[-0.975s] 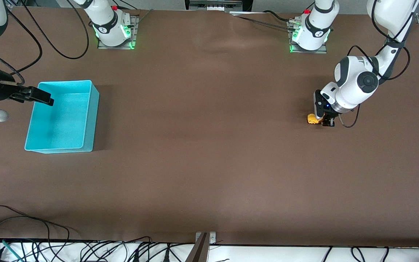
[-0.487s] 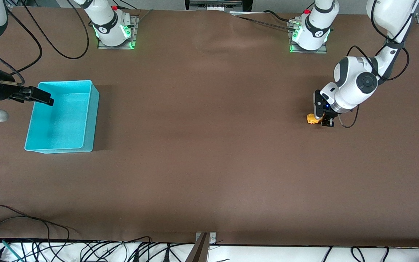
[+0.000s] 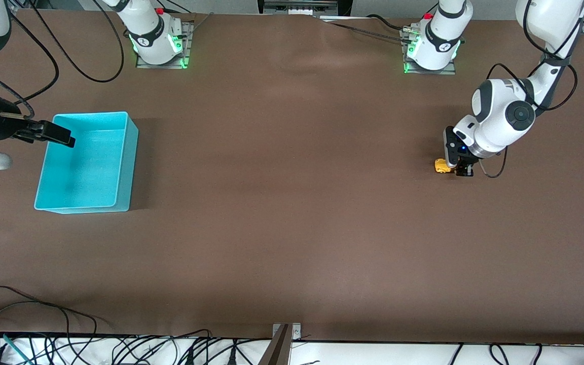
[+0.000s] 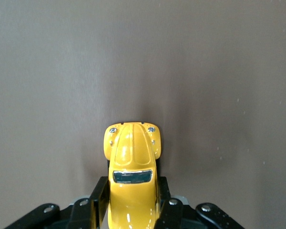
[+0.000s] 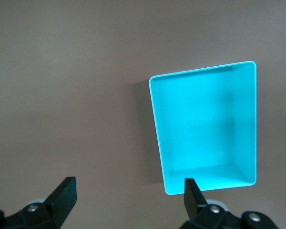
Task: Wind up and store yellow beetle car
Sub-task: 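Close the left gripper on the yellow car and pull it back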
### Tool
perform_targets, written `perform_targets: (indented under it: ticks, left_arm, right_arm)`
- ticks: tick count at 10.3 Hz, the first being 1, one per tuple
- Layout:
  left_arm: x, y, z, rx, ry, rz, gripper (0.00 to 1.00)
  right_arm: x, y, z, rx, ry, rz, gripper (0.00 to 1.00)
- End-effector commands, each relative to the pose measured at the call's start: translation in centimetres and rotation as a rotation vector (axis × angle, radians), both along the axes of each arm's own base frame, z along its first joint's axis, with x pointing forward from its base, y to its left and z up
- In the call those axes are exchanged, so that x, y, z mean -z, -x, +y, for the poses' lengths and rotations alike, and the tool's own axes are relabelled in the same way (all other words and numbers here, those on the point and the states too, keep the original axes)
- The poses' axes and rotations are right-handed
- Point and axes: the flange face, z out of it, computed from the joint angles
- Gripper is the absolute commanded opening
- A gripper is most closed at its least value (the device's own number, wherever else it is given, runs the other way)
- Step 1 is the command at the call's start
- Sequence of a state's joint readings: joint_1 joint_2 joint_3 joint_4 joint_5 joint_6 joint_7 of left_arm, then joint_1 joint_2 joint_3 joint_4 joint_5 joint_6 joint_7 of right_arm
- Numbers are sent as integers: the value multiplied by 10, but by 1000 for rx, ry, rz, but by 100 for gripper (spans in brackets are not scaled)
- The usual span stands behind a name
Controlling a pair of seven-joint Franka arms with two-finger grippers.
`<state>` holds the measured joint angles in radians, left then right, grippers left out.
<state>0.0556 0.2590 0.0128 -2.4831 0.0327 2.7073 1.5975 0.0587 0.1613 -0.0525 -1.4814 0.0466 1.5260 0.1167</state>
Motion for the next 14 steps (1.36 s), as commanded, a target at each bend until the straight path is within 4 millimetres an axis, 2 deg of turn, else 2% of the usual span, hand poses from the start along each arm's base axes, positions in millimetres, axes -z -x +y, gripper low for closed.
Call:
perform_targets:
  ticks: [1, 2, 4, 5, 7, 9, 13, 14]
  left_arm:
    - [34, 11, 31, 43, -8, 70, 0]
    - [37, 11, 50, 47, -18, 75, 0]
    - [38, 9, 73, 54, -28, 69, 0]
    - [43, 14, 91, 22, -35, 66, 0]
    - [50, 20, 112, 5, -49, 62, 0]
    - [50, 17, 121, 11, -51, 56, 0]
    - [49, 15, 122, -50, -34, 43, 0]
    - [47, 14, 122, -50, -35, 38, 7]
  right_arm:
    - [-2, 2, 1, 1, -19, 3, 100]
    - [-2, 3, 1, 1, -19, 4, 100]
    - [-1, 3, 1, 1, -19, 6, 100]
    - [-1, 3, 1, 1, -19, 6, 100]
    - [-1, 3, 1, 1, -19, 6, 100]
    - [-1, 3, 1, 1, -19, 6, 100]
    - [-1, 3, 0, 2, -19, 6, 100]
    - [-1, 3, 1, 1, -19, 6, 100]
